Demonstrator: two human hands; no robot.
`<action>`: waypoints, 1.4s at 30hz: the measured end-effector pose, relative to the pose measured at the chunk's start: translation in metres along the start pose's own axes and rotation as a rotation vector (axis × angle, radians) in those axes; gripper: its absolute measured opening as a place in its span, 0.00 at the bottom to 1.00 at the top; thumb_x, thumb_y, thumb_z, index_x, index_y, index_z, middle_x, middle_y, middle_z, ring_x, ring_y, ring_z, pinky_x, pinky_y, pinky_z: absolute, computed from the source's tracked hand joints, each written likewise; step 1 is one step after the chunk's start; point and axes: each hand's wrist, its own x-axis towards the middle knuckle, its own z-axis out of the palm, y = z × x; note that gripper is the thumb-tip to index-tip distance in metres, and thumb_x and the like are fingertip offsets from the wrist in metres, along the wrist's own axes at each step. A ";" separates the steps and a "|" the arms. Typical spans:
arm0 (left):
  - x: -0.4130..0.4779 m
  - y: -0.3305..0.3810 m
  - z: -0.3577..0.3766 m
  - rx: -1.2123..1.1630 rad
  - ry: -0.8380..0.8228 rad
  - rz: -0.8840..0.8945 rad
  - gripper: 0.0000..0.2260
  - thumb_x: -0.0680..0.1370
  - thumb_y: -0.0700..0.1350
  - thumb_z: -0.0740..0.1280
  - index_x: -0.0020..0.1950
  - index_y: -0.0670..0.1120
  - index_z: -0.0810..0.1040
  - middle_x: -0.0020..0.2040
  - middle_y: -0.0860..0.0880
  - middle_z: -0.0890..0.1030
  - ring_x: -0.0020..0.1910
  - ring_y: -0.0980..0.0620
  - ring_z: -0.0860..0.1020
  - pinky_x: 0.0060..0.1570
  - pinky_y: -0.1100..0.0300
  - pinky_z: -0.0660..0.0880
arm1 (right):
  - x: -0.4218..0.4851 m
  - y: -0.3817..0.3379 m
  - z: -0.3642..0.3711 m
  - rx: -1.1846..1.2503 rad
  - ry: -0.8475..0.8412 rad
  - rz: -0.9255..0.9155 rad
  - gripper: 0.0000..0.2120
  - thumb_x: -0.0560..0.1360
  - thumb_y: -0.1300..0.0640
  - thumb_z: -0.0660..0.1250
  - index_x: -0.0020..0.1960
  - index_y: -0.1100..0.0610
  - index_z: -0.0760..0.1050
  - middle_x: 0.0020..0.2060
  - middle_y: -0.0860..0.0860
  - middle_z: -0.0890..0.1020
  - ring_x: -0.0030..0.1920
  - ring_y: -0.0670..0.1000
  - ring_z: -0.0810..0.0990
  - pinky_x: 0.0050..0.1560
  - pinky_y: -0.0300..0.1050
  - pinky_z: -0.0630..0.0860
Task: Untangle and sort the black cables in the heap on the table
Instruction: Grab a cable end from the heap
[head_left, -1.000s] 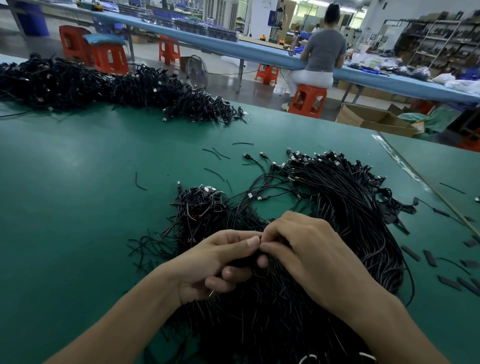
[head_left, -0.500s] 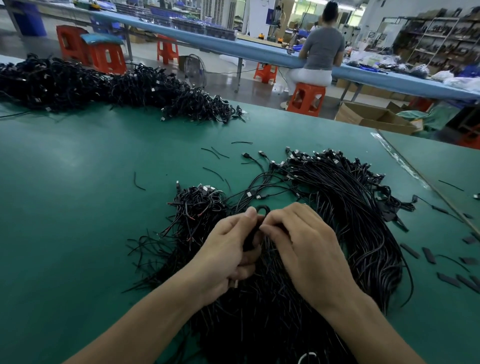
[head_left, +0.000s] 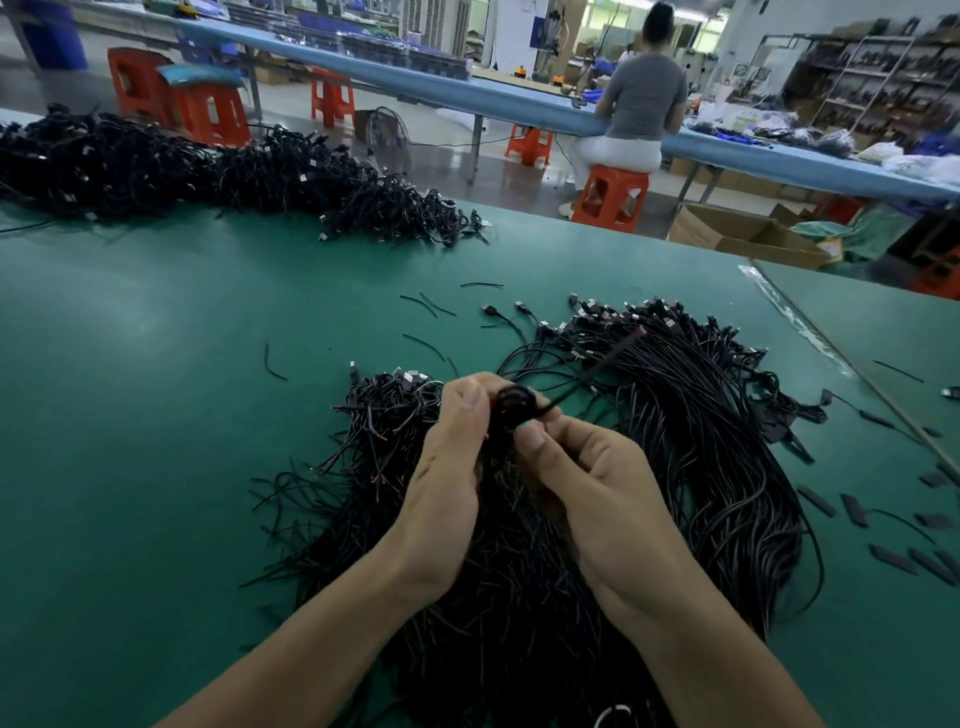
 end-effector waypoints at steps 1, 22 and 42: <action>0.001 0.002 0.000 0.016 -0.005 0.029 0.20 0.78 0.63 0.56 0.47 0.53 0.82 0.52 0.53 0.79 0.56 0.54 0.76 0.61 0.55 0.72 | 0.000 -0.001 0.000 0.021 -0.009 0.008 0.08 0.74 0.54 0.68 0.39 0.55 0.83 0.33 0.45 0.81 0.35 0.39 0.77 0.38 0.30 0.74; -0.006 0.009 -0.011 0.292 0.036 -0.062 0.24 0.62 0.54 0.81 0.49 0.53 0.72 0.34 0.54 0.78 0.32 0.56 0.73 0.32 0.65 0.71 | 0.005 0.000 -0.024 -0.562 0.150 -0.517 0.05 0.77 0.57 0.67 0.43 0.48 0.77 0.37 0.42 0.79 0.39 0.44 0.78 0.41 0.31 0.71; 0.010 -0.002 -0.017 0.233 0.018 0.105 0.17 0.68 0.38 0.78 0.53 0.52 0.84 0.48 0.51 0.86 0.48 0.55 0.83 0.50 0.61 0.77 | 0.001 0.015 -0.006 -0.027 0.193 -0.114 0.08 0.74 0.53 0.68 0.39 0.56 0.80 0.29 0.43 0.77 0.31 0.40 0.72 0.34 0.32 0.70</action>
